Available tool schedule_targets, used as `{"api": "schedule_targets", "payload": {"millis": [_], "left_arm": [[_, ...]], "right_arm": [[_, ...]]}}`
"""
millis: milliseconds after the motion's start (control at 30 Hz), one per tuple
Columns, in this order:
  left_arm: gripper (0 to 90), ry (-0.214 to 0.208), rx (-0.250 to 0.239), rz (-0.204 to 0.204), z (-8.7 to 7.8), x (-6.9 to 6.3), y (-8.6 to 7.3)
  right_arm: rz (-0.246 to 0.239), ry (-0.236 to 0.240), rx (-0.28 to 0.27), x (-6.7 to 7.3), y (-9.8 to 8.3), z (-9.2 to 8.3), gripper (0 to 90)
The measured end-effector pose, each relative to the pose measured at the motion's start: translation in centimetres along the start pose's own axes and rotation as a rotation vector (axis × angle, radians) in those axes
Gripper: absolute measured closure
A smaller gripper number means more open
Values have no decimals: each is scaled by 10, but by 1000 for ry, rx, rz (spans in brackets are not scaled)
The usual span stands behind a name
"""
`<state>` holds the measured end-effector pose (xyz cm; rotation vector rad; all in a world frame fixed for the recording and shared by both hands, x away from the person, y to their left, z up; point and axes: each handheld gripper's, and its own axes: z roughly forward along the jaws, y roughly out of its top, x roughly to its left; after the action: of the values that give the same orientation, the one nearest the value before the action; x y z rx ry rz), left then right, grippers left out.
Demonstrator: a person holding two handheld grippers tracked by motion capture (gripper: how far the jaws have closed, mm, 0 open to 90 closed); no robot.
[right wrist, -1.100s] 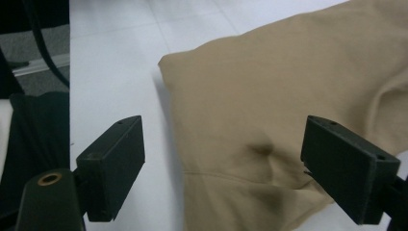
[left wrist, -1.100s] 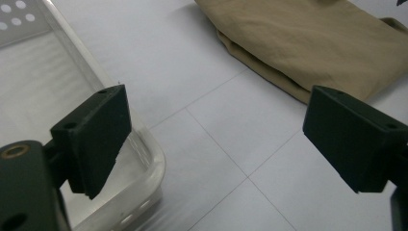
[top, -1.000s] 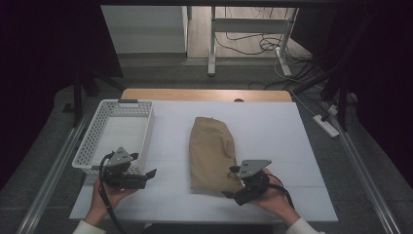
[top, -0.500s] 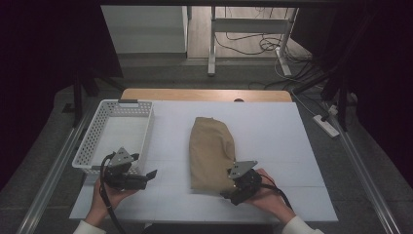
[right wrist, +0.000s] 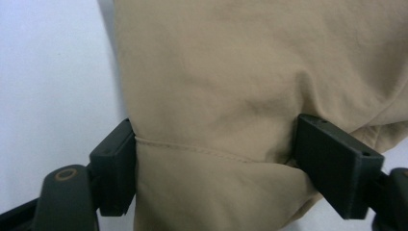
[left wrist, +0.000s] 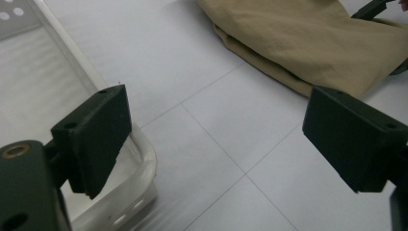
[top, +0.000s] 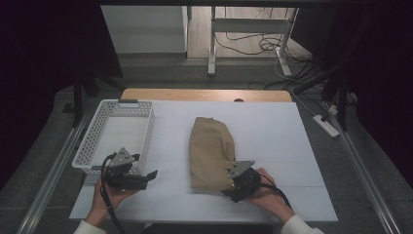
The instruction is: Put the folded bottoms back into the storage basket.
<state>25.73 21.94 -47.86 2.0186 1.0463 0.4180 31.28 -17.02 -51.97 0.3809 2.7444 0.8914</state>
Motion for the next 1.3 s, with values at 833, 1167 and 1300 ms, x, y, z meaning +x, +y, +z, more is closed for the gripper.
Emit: {"api": "schedule_targets", "payload": {"millis": [833, 1167, 1300], "left_arm": [[111, -2, 1, 4, 0, 0, -1], [111, 1, -1, 4, -1, 0, -1], [111, 3, -4, 5, -2, 0, -1]], "right_arm": [[-46, -17, -15, -2, 5, -5, 689], [1, 48, -68, -3, 6, -13, 775], [36, 78, -93, -3, 5, -17, 776]]}}
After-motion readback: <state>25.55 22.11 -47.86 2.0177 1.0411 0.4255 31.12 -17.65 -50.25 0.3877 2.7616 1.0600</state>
